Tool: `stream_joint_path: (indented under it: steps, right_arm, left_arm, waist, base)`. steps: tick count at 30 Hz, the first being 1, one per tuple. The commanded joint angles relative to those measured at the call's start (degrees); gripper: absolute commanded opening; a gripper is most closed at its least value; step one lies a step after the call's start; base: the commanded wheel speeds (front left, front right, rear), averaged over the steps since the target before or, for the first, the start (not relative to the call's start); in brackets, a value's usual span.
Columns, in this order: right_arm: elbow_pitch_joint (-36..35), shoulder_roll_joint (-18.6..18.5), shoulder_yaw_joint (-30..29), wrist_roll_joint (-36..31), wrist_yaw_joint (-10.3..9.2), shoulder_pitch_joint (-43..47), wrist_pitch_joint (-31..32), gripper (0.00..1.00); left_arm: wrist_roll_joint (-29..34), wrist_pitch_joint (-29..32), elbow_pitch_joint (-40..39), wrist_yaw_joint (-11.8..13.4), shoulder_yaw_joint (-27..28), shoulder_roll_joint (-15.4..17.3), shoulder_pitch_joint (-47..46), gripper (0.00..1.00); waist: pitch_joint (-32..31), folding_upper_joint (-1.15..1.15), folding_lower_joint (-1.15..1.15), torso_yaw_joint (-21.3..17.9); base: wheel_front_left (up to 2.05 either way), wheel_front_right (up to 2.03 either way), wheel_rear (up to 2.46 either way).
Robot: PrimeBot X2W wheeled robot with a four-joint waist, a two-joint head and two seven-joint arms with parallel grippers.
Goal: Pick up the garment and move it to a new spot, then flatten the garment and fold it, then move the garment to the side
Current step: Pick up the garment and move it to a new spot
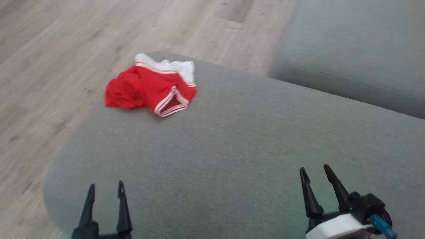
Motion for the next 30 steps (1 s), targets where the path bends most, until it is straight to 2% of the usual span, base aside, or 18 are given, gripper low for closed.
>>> stream_joint_path:
  steps: [1,7,11,14,18,21,25,28,30]
  right_arm:
    - [-1.43,-0.37,1.46,0.12,0.39,-3.43,-0.78,1.0]
    - [-0.81,-0.37,1.88,-0.81,0.39,-3.85,-0.78,1.0]
    - [-0.89,-0.72,1.31,-2.1,0.39,-2.7,-0.78,1.0]
    - [-1.72,-2.76,1.07,-3.02,0.39,-3.25,-0.78,1.0]
    - [-3.29,-7.34,0.85,-3.82,0.39,-6.02,-0.78,1.0]
    - [-4.81,-11.28,-0.13,-4.09,0.39,-8.56,-0.78,1.0]
    - [-6.52,-16.51,-1.63,-4.39,0.39,-11.05,-0.78,1.0]
    - [-7.92,-19.86,-2.33,-4.56,0.39,-12.66,-0.78,1.0]
    - [-9.05,-21.87,-2.81,-4.65,0.39,-13.73,-0.78,1.0]
  left_arm:
    - [-0.32,-0.28,-2.14,0.37,2.35,-0.16,-1.58,1.0]
    - [-0.16,-0.28,-3.83,0.54,4.52,-0.16,-2.02,1.0]
    - [1.13,-0.28,-6.19,-0.42,6.41,0.65,-5.16,1.0]
    - [1.8,-0.28,-8.32,-1.42,7.19,1.43,-10.18,1.0]
    - [1.62,-0.28,-7.74,-3.66,7.66,2.76,-20.91,1.0]
    - [0.32,-0.28,-1.85,-6.48,7.33,3.92,-31.24,1.0]
    - [-0.58,2.24,10.71,-9.33,5.68,4.96,-47.0,1.0]
    - [-2.59,7.33,21.8,-9.97,6.11,4.77,-57.8,1.0]
    - [-3.34,12.83,30.34,-9.14,6.77,5.4,-63.41,1.0]
  waist:
    - [0.98,0.0,0.0,2.23]
    - [1.86,0.0,0.0,3.05]
    - [3.05,0.0,0.0,2.93]
    - [7.05,0.0,0.0,1.8]
    - [14.16,0.0,0.0,0.01]
    - [19.77,0.0,0.0,-1.14]
    - [26.47,0.0,0.0,-2.0]
    - [30.81,0.0,0.0,-2.88]
    - [33.35,0.0,0.0,-3.69]
  base:
    - [0.0,0.0,0.0]
    - [0.0,0.0,0.0]
    - [0.0,0.0,0.0]
    - [0.0,0.0,0.0]
    - [0.0,0.0,0.0]
    - [0.0,0.0,0.0]
    - [0.0,0.0,0.0]
    - [0.0,0.0,0.0]
    - [0.0,0.0,0.0]
